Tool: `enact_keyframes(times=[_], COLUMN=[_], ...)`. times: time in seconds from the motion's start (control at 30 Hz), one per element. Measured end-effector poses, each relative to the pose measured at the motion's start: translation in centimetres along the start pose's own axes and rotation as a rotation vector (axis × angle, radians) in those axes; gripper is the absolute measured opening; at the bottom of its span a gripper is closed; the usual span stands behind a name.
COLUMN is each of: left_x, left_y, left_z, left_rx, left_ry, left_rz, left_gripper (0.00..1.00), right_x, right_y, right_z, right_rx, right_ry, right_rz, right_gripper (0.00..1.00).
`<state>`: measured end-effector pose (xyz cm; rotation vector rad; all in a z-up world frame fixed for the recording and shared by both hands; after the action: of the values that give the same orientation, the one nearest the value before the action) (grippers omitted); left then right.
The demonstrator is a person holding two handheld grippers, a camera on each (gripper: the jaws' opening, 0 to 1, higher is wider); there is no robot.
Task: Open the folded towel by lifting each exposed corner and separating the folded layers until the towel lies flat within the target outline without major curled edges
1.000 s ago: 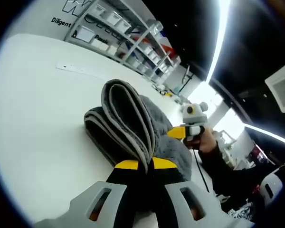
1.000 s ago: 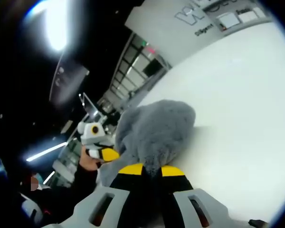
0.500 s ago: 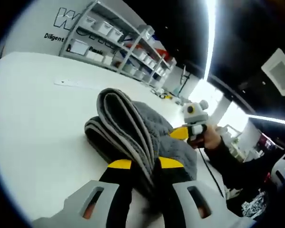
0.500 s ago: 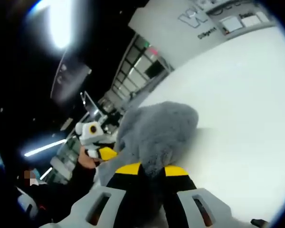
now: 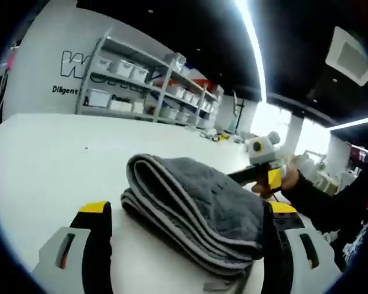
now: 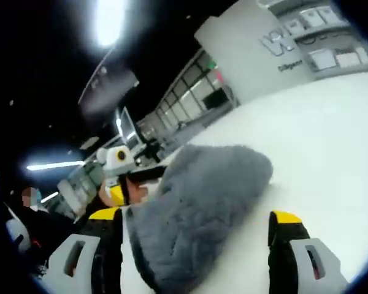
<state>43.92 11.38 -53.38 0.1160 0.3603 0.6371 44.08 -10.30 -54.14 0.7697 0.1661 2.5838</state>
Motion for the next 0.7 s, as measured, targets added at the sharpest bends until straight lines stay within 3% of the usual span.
enact_keyframes(times=[0.1, 0.57, 0.7], left_x=[0.2, 0.8, 0.5], left_y=[0.1, 0.7, 0.8], left_z=[0.3, 0.8, 1.0], left_rx=[-0.020, -0.038, -0.042], left_ry=[-0.007, -0.043, -0.100], left_rz=[0.022, 0.109, 0.121], left_gripper=[1.00, 1.00, 1.00], right_x=[0.2, -0.3, -0.4], right_y=[0.3, 0.8, 0.8], right_z=[0.5, 1.1, 1.3], right_rx=[-0.026, -0.022, -0.029], right_ry=[0.014, 0.117, 0.143], right_rz=[-0.007, -0.063, -0.080], right_gripper=[1.00, 1.00, 1.00])
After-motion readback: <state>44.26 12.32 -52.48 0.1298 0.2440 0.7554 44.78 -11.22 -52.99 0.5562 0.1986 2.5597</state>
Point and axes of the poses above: the point that each gripper's makers call its tool centre point, and the gripper's own axes: y roughly backward along the fingers, x roughly to its left, z roughly out of its top, the point moved 7 cm from there along y, roughly backward along the fingers, and after that the axes turned 1 degree about -z, right-handed, at the moved point
